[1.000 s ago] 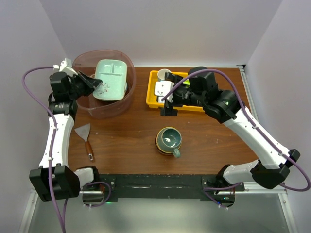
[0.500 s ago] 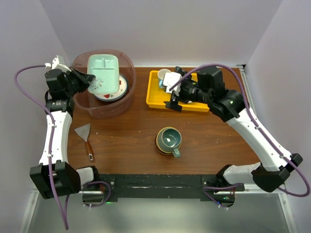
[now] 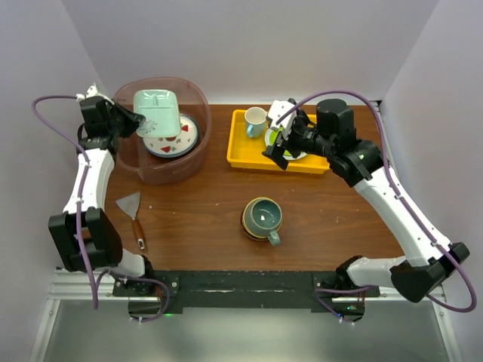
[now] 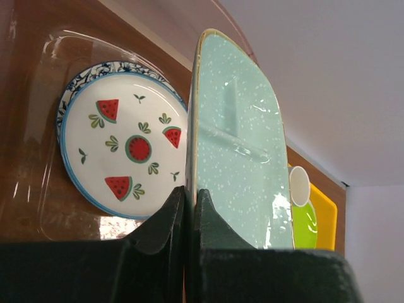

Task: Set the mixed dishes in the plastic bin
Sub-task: Place the plate in the plastic bin.

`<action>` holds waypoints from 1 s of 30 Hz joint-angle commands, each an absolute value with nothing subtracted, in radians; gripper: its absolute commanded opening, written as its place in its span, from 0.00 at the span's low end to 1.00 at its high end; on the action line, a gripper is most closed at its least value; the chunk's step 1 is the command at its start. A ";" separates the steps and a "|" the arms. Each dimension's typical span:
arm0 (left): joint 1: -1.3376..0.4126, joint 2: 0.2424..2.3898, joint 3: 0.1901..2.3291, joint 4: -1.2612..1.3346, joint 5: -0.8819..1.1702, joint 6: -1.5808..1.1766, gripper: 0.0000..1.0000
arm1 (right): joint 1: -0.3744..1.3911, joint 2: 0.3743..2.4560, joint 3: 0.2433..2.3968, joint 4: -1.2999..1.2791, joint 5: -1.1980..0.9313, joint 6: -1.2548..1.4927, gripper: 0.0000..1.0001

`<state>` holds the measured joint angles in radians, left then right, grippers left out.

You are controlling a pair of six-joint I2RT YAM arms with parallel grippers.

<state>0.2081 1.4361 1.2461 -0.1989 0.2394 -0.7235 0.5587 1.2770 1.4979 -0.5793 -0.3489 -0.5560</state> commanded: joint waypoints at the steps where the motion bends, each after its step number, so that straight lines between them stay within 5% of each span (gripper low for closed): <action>1: 0.216 1.497 1.345 -0.029 0.245 -0.704 0.00 | 0.540 1.246 1.482 -0.515 -0.390 -0.502 0.98; 30: 0.156 1.865 1.341 0.261 0.232 -0.644 0.00 | 0.466 1.267 1.428 -0.492 -0.462 -0.448 0.98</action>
